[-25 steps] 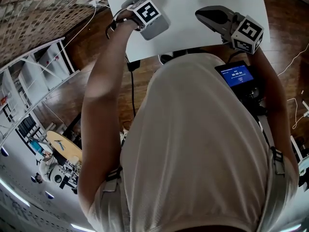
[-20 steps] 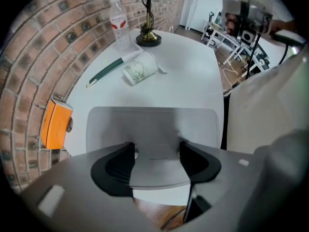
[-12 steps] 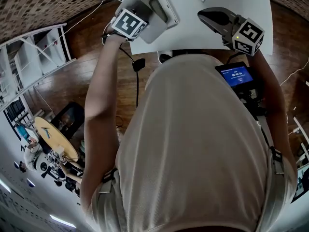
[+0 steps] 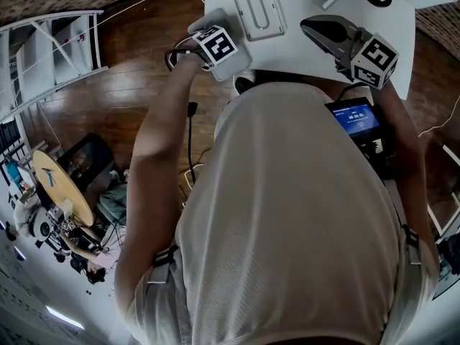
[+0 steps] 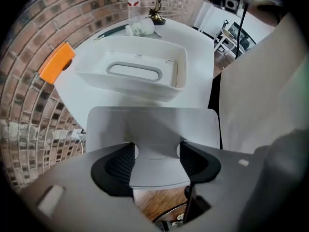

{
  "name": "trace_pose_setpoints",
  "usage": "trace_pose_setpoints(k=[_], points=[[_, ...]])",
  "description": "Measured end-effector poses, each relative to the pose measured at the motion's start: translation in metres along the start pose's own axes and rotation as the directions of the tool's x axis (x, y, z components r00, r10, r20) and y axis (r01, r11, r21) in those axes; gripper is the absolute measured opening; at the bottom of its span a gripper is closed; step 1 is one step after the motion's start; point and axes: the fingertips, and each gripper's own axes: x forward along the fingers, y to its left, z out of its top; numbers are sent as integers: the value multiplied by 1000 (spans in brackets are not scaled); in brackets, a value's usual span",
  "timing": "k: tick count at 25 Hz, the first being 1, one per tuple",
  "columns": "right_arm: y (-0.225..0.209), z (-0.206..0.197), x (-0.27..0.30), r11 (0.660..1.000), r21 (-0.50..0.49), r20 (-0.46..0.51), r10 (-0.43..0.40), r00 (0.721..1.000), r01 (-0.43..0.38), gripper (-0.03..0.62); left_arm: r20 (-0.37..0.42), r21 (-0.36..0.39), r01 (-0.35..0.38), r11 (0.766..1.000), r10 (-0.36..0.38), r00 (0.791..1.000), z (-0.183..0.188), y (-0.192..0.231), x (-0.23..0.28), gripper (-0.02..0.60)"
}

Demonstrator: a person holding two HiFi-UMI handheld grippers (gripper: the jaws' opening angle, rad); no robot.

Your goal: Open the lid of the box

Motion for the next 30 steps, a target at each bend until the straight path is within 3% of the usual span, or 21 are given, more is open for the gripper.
trace_pose_setpoints(k=[4,9,14,17,20,22,24,27,30], points=[[-2,-12,-10,999,13,-6,-40,999,40,2,-47,59,-12,998,15,999,11,10,29,291],[1,-16,-26,995,28,-5,-93,996,93,2,-52,51,-14,999,16,998,14,13,35,292],[-1,-20,-24,996,21,-13,-88,996,88,2,-38,41,-7,999,9,999,17,15,34,291],[-7,-14,-16,997,11,-17,-71,997,71,2,20,5,-24,1000,24,999,24,24,18,291],[-8,-3,-6,999,-5,-19,-45,999,45,2,184,-54,-67,996,76,980,40,31,-23,290],[-4,1,-1,1000,-20,-22,-19,1000,18,2,346,-130,-94,987,134,929,52,31,-59,265],[-1,0,0,999,-34,-28,0,1000,-1,2,482,-222,-111,969,208,851,61,26,-94,238],[3,1,0,999,-49,-23,19,1000,-20,2,617,-326,-139,935,322,718,66,12,-138,140],[8,5,1,996,-73,-18,46,999,-47,2,724,-396,-130,909,396,565,69,-4,-175,50]])
